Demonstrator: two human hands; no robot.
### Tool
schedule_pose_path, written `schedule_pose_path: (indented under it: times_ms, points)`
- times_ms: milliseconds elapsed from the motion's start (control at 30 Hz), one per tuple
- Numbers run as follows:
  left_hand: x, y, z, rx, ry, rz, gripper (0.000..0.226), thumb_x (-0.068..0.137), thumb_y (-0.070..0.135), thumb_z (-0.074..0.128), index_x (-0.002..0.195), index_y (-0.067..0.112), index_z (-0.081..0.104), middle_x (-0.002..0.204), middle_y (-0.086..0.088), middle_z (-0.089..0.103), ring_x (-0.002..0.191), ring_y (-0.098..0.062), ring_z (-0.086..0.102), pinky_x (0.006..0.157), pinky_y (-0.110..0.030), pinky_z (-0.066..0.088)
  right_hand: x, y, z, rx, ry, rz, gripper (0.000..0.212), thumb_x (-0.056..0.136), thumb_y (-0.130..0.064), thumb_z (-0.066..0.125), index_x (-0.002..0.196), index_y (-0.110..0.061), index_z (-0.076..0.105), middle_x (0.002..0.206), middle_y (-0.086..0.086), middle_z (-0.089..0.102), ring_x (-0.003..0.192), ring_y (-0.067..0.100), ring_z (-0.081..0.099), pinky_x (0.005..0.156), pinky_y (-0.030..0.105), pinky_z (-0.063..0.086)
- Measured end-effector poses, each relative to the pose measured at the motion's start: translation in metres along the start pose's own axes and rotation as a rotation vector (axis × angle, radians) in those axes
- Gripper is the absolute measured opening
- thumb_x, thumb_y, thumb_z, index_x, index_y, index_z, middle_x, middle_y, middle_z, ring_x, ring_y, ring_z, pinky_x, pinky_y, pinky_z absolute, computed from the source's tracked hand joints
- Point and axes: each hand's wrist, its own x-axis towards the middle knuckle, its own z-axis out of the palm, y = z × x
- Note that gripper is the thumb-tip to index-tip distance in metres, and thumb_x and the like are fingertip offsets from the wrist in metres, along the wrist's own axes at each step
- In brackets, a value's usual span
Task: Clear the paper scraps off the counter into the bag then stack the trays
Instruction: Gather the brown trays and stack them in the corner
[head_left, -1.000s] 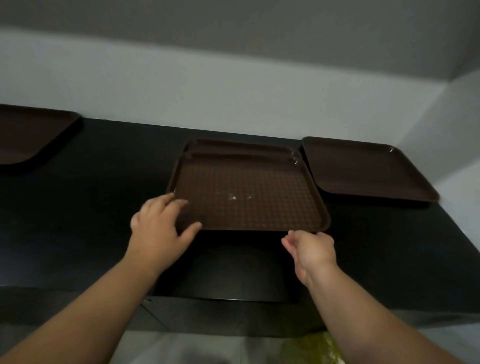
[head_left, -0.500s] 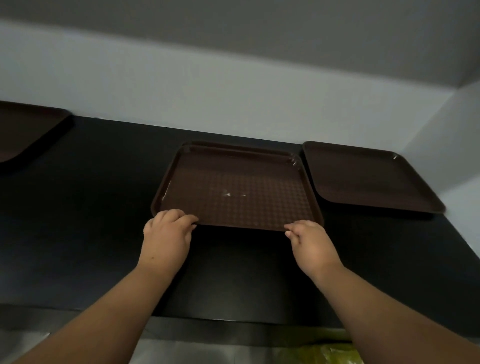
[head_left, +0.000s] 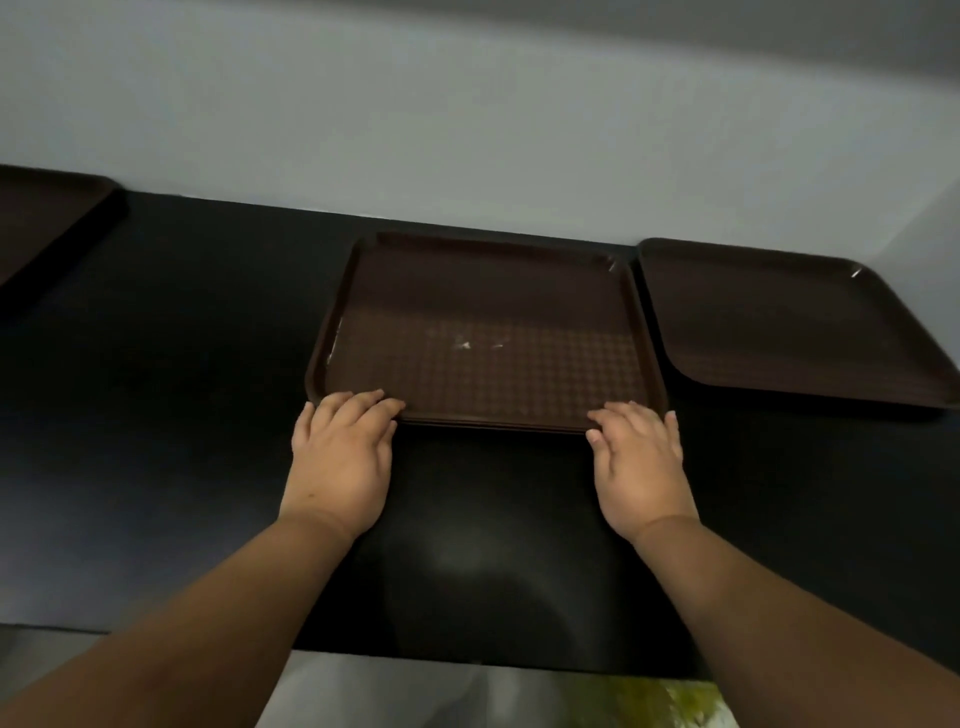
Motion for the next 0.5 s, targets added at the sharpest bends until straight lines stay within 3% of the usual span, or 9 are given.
schedule_pose_path:
  times_ms: [133,333,500]
  points:
    - [-0.0014,-0.0005,0.0009,0.022,0.042,-0.026,0.029,0.101,0.032,0.048,0.128,0.033,0.059,0.122,0.005,0.052,0.126,-0.021,0.042,0.115,-0.048,0.025,0.0,0.0016,0.0005,-0.012,0.048,0.027,0.029,0.1,-0.036,0.047,0.121,-0.022,0.061,0.12,-0.003,0.055,0.125,0.016,0.046,0.124,0.042,0.012]
    - [-0.0013,-0.0013,0.002,0.022,0.038,-0.034,0.027,0.101,0.03,0.048,0.126,0.029,0.059,0.12,0.003,0.051,0.124,-0.022,0.041,0.115,-0.05,0.026,-0.0011,0.0008,0.0029,-0.031,0.051,0.04,0.027,0.098,-0.039,0.05,0.118,-0.025,0.06,0.117,-0.005,0.054,0.121,0.015,0.046,0.115,0.043,0.027]
    - [-0.0005,-0.0026,0.0017,0.028,0.028,-0.034,0.026,0.101,0.028,0.048,0.124,0.029,0.06,0.118,0.003,0.05,0.124,-0.021,0.042,0.118,-0.053,0.024,-0.0015,-0.0009,0.0016,-0.019,0.026,0.072,0.026,0.098,-0.041,0.048,0.119,-0.028,0.057,0.122,-0.008,0.05,0.125,0.013,0.042,0.11,0.042,0.027]
